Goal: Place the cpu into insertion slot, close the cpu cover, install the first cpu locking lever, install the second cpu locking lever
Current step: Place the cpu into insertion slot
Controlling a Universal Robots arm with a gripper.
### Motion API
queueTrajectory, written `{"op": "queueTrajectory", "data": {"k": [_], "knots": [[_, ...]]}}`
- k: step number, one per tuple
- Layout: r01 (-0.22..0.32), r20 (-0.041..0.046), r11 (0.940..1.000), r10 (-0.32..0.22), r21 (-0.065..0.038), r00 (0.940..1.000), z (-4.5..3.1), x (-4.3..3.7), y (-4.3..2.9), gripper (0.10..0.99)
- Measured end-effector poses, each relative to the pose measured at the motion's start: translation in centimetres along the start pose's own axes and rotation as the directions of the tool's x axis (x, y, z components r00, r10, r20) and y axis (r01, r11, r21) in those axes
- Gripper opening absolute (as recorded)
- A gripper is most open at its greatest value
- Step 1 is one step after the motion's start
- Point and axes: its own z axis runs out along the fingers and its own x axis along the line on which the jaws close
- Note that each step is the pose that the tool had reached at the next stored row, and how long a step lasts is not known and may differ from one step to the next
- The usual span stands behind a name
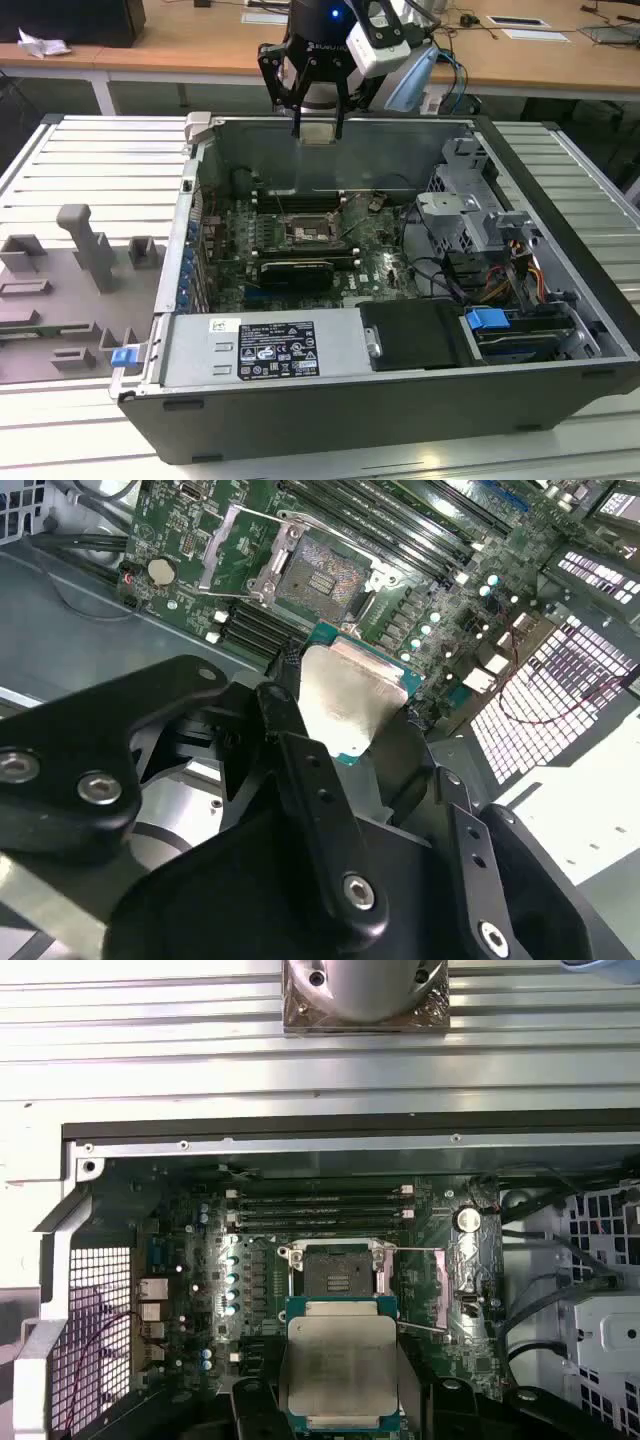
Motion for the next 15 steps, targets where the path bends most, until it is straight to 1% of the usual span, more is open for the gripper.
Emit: {"op": "queueTrajectory", "data": {"k": [1, 4, 5, 9, 15], "knots": [[0.0, 0.0, 1.0, 0.0, 0.0, 1.0, 0.0, 0.0, 0.0, 0.525], [-0.033, 0.0029, 0.9995, 0.033, 0.0, 0.9994, 0.02, 0.0, 0.0, 0.525], [-0.037, 0.0032, 0.9993, 0.037, -0.001, 0.9993, 0.07, 0.0, 0.0, 0.525], [-0.037, 0.0028, 0.9993, 0.037, 0.0, 0.9993, 0.34, -0.01, -0.03, 0.525], [-0.043, 0.0034, 0.9991, 0.043, 0.0, 0.9991, 0.44, -0.01, -0.04, 0.525]]}}
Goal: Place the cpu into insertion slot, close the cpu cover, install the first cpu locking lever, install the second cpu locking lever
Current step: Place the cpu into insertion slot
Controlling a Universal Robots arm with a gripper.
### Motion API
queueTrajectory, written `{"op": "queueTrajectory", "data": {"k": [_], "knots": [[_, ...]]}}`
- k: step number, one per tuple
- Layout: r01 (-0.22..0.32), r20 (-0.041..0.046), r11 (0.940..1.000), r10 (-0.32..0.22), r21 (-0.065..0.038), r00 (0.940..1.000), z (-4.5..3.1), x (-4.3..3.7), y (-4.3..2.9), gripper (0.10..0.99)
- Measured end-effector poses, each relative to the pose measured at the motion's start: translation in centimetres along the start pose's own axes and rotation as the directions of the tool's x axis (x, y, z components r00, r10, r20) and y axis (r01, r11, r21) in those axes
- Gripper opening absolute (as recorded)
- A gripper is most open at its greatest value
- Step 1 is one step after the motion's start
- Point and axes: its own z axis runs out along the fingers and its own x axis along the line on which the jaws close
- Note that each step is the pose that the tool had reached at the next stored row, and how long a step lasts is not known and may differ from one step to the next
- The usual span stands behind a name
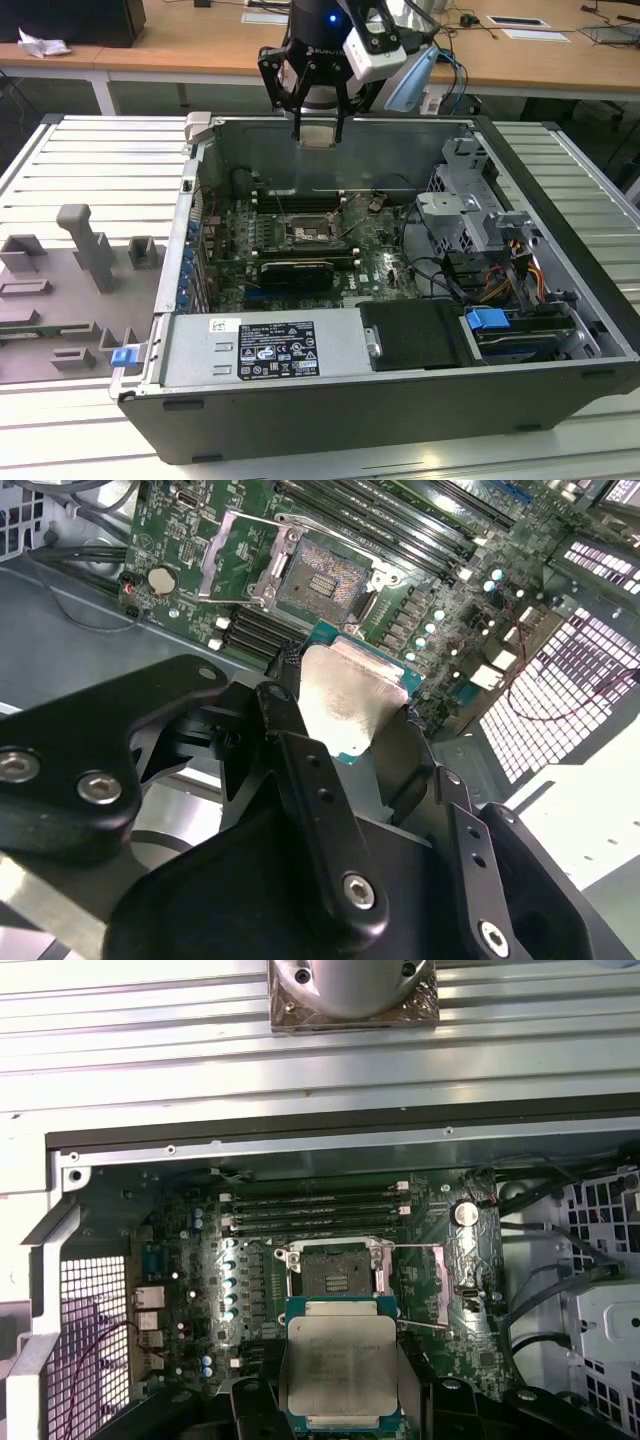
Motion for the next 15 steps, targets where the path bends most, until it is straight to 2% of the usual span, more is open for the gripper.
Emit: {"op": "queueTrajectory", "data": {"k": [15], "knots": [[-0.023, 0.002, 0.9997, 0.023, 0.0, 0.9997, 0.15, 0.0, -0.01, 0.525]]}}
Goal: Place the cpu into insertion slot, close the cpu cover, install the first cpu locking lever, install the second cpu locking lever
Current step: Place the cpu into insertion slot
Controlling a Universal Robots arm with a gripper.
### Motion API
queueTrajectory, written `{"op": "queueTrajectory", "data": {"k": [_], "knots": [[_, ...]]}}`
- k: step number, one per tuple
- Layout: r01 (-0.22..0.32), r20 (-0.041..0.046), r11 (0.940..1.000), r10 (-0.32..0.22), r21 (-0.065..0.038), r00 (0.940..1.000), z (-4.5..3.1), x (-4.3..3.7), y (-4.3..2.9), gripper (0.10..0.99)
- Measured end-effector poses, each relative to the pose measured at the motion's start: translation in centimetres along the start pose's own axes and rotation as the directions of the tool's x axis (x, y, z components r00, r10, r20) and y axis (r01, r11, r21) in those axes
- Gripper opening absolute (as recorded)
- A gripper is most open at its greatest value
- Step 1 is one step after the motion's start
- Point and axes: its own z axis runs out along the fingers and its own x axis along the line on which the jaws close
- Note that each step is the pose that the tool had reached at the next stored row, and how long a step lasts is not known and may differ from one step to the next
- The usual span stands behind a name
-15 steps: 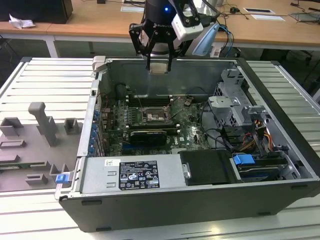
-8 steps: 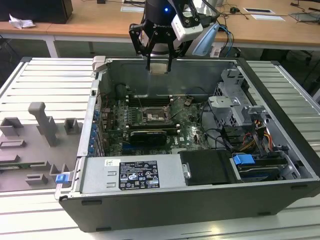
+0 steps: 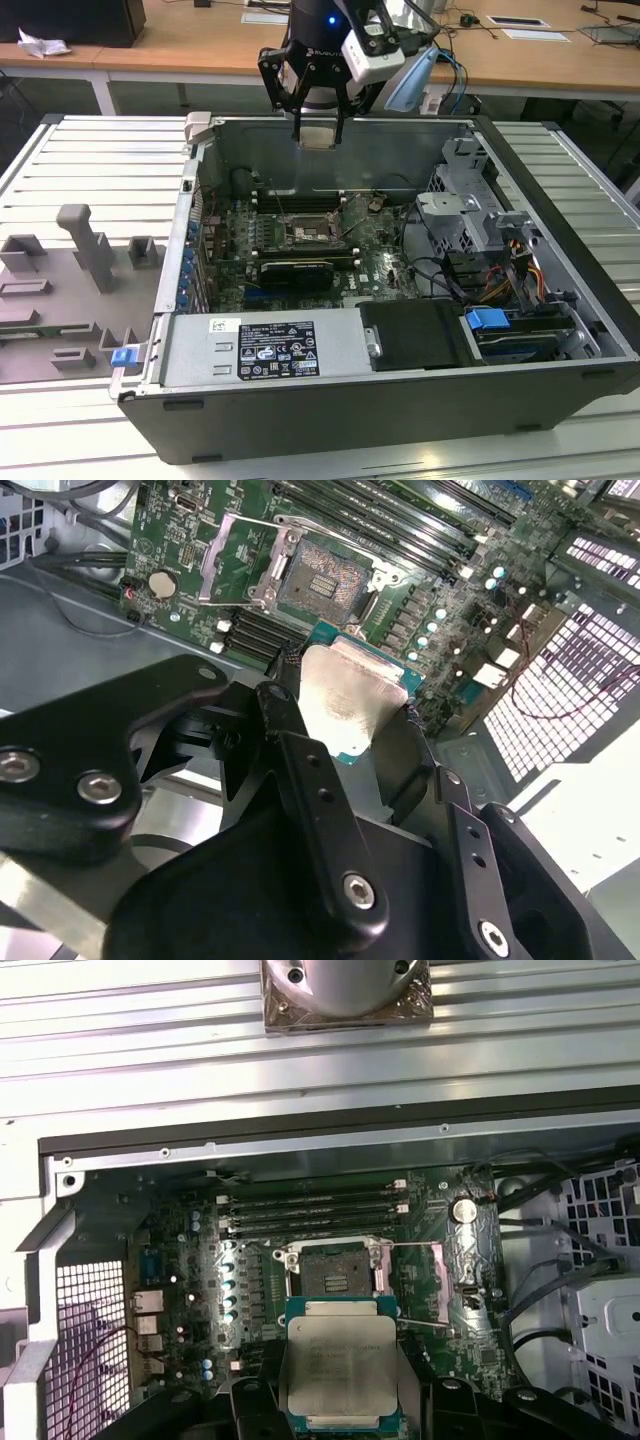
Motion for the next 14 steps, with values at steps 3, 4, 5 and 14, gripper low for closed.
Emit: {"op": "queueTrajectory", "data": {"k": [3, 4, 5, 14], "knots": [[-0.009, 0.0008, 1.0, 0.009, 0.0, 1.0, 0.02, 0.0, 0.0, 0.525], [-0.012, 0.001, 0.9999, 0.012, 0.0, 0.9999, 0.02, 0.0, 0.0, 0.525], [-0.014, 0.0013, 0.9999, 0.014, 0.0, 0.9999, 0.02, 0.0, 0.0, 0.525], [-0.07, 0.0062, 0.9976, 0.07, -0.002, 0.9975, 0.06, 0.0, 0.0, 0.525]]}}
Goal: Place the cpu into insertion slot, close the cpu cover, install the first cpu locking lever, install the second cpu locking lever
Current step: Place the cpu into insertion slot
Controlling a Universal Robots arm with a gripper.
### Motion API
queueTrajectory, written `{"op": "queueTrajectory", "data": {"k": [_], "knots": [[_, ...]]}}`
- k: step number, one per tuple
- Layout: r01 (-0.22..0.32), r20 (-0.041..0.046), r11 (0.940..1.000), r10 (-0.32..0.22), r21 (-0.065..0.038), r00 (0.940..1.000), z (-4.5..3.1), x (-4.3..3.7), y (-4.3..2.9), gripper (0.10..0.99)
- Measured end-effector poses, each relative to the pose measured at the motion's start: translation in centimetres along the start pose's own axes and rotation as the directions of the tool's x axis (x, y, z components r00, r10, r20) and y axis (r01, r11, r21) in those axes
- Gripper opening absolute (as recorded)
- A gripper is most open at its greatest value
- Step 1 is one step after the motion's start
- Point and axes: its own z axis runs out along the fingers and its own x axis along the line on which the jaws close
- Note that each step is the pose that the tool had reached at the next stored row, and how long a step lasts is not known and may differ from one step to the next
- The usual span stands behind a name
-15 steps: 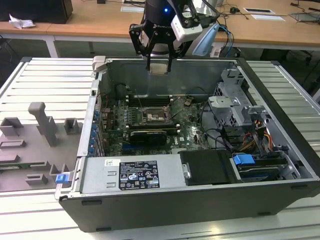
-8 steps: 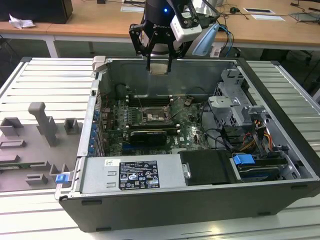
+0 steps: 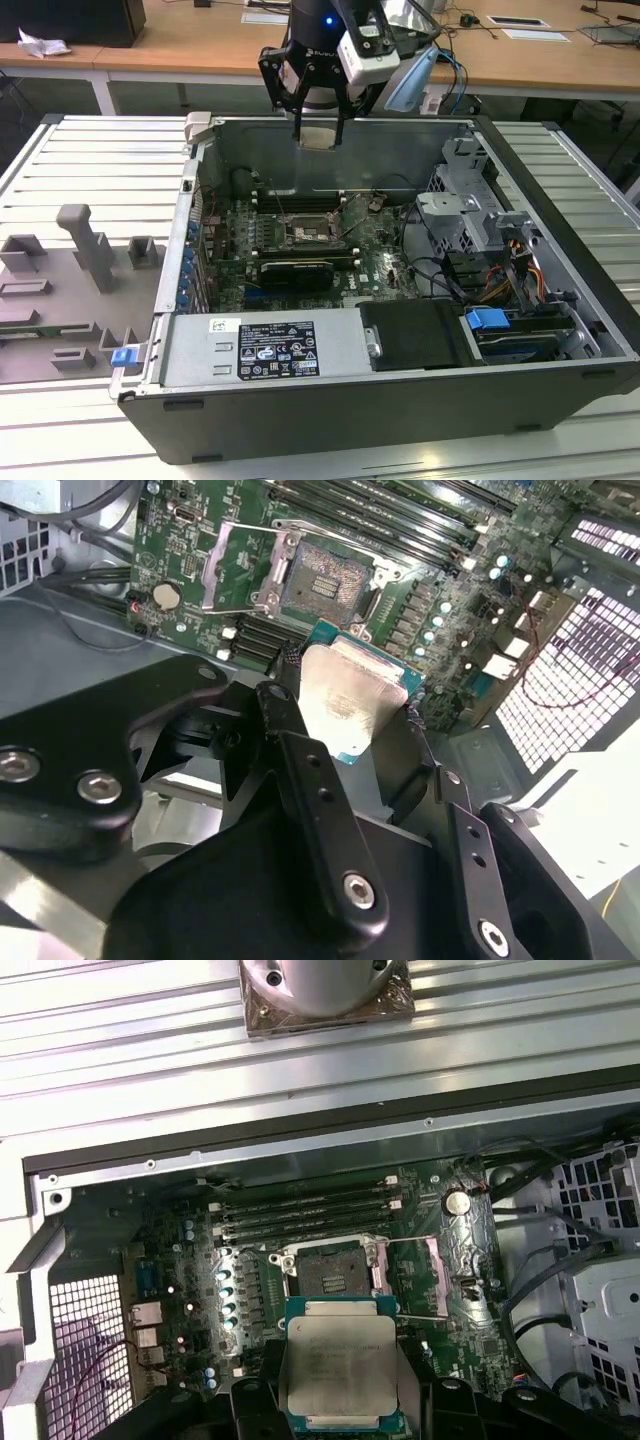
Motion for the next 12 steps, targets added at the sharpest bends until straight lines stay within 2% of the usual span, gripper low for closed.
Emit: {"op": "queueTrajectory", "data": {"k": [5, 12], "knots": [[-0.035, 0.0031, 0.9994, 0.035, -0.001, 0.9994, 0.02, 0.0, 0.0, 0.525], [-0.094, 0.0083, 0.9955, 0.094, -0.002, 0.9955, 0.06, 0.0, -0.01, 0.525]]}}
